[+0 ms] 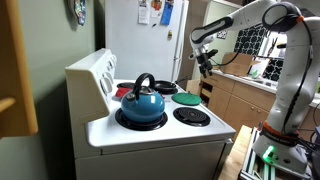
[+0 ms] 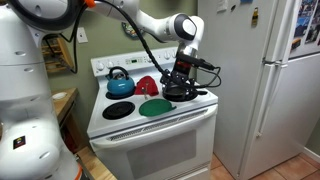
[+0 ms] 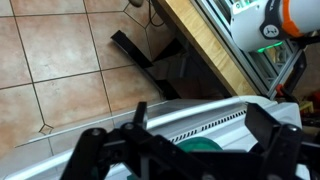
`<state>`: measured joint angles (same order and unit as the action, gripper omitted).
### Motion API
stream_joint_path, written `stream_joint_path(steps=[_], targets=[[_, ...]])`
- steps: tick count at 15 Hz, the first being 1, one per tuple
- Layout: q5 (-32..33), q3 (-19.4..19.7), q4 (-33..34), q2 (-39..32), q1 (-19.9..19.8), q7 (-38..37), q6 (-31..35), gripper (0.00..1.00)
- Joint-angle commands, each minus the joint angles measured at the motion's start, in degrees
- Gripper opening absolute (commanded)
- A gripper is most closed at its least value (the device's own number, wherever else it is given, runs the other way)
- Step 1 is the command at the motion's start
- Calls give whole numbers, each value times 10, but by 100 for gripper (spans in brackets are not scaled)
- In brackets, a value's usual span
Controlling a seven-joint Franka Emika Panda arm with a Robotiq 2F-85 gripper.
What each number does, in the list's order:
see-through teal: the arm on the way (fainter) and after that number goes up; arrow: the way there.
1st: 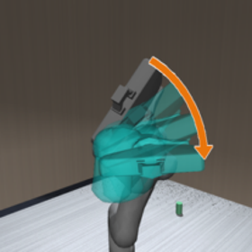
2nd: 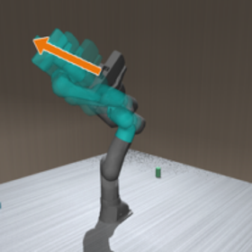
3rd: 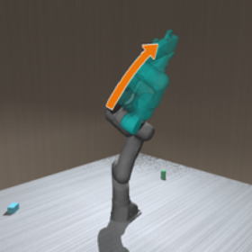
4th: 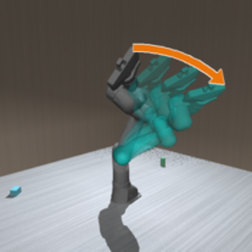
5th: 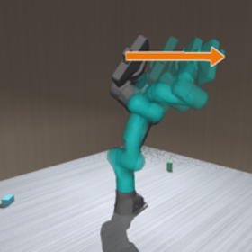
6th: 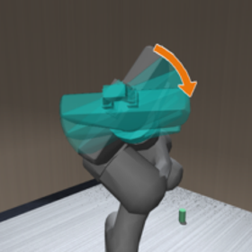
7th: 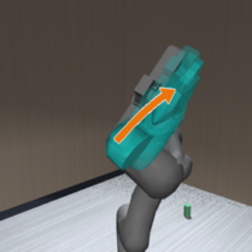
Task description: Move the pan to to the front big plate on the stove and then put the green towel on the pan
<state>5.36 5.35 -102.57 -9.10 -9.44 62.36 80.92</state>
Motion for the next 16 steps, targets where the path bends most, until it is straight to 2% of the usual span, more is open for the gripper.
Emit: stream_joint_path(steps=[1, 4, 10, 11, 16], targets=[[-76, 8, -43, 19, -11, -49, 0, 100], [-126, 17, -82, 27, -19, -75, 31, 100], [-169, 23, -173, 37, -22, -98, 138, 100], [-148, 21, -125, 12, -20, -87, 100, 100], [-173, 23, -162, 20, -21, -106, 134, 100]])
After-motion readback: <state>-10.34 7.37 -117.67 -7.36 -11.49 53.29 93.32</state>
